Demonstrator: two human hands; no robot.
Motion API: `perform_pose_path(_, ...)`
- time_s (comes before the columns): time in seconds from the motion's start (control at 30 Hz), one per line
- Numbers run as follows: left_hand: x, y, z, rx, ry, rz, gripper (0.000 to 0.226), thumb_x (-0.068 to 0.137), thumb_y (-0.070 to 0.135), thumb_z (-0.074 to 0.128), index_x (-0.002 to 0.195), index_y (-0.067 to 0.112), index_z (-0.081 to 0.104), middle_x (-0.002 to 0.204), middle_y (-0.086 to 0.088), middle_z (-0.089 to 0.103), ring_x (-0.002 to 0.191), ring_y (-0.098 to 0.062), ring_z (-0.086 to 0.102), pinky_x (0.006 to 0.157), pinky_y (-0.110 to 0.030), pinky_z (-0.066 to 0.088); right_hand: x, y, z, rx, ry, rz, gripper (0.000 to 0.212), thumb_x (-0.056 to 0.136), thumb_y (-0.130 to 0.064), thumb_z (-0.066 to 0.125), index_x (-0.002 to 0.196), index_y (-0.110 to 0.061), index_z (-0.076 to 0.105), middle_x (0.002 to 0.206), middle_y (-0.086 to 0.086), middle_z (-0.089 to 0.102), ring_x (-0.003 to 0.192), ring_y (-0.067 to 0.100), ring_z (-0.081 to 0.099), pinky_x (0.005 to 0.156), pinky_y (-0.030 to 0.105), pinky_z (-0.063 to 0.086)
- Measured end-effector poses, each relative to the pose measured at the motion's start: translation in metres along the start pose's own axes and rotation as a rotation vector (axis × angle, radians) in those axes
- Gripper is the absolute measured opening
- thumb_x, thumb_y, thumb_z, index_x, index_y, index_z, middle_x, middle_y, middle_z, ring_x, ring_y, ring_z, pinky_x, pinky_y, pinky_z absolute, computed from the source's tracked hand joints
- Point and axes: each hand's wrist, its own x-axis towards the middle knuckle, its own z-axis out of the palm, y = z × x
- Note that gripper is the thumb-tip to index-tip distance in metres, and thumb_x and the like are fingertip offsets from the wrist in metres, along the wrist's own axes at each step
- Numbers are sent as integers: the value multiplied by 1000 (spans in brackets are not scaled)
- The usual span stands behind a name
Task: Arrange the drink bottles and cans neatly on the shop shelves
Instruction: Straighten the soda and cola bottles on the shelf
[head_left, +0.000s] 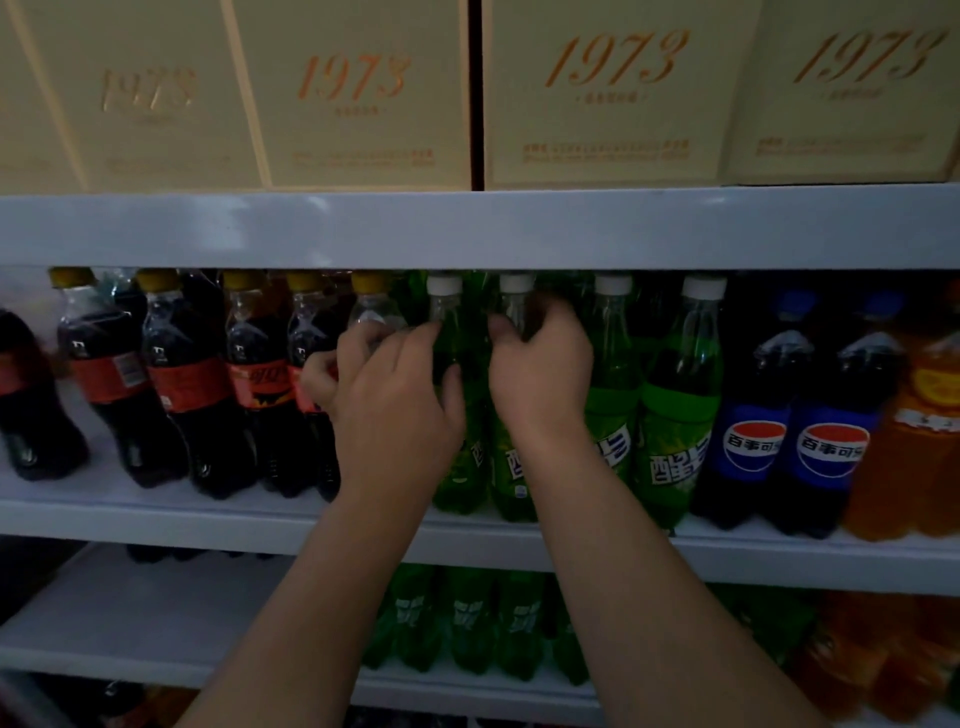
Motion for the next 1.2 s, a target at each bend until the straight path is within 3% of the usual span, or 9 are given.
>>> perform_pose_path(0.1,-2,2,1,-11,-16,15,34,83,28,63,113,13,64,103,-2,69,114,-27,45,90,-47,32,-6,2,-3,33,36,7,32,87,-24,66,117,-19,57,98,-12,52,92,5,52,77,17,40)
perform_pose_path(0.23,-4,4,1,-34,-13,16,34,83,26,63,113,12,64,105,-3,69,113,-28,47,91,-49,35,-7,4,-6,-53,85,-51,32,83,-29,70,112,-20,59,103,-6,60,93,7,57,79,21,46)
perform_pose_path(0.37,-2,4,0,-79,-62,-35,37,83,28,61,116,12,63,105,-4,69,114,-30,48,90,-55,38,-2,3,-15,-346,12,-184,24,88,-38,61,99,-17,61,94,-1,63,82,15,61,69,32,54)
perform_pose_path(0.5,1,4,-2,-109,-93,-50,43,81,29,66,121,12,61,104,-6,68,112,-31,44,87,-54,42,2,1,-27,-477,-41,-232,27,89,-38,60,102,-15,62,93,4,64,79,19,62,67,36,55)
perform_pose_path(0.7,7,7,-6,-43,-110,-35,47,80,34,67,121,13,60,102,-6,68,111,-32,46,89,-52,39,4,-7,-34,-679,-11,-327,36,86,-51,58,89,-15,63,83,4,65,72,22,61,57,33,50)
perform_pose_path(0.8,12,4,-7,-35,-162,21,51,82,36,61,124,9,55,107,-9,65,114,-33,48,95,-53,38,5,-6,-38,-679,-33,-341,36,90,-48,55,88,-14,63,79,4,64,69,22,60,55,32,49)
perform_pose_path(0.97,15,3,-4,23,-191,72,48,79,27,64,117,3,49,99,-19,66,125,-41,36,98,-48,17,1,2,-50,-570,-57,-411,27,94,-35,51,90,-13,65,79,2,63,67,18,59,56,34,51)
perform_pose_path(1.07,16,0,-2,-12,-251,125,47,74,26,64,112,7,43,94,-16,64,125,-40,35,97,-50,17,-8,5,-61,-444,-10,-489,21,93,-23,51,99,-12,69,79,0,66,68,11,59,59,27,50)
perform_pose_path(1.2,17,-1,-2,-48,-288,128,51,72,29,69,111,15,38,104,-10,60,126,-36,33,100,-43,8,-21,12,-79,-246,95,-546,19,89,-12,57,101,-6,71,80,0,69,68,6,61,64,9,47)
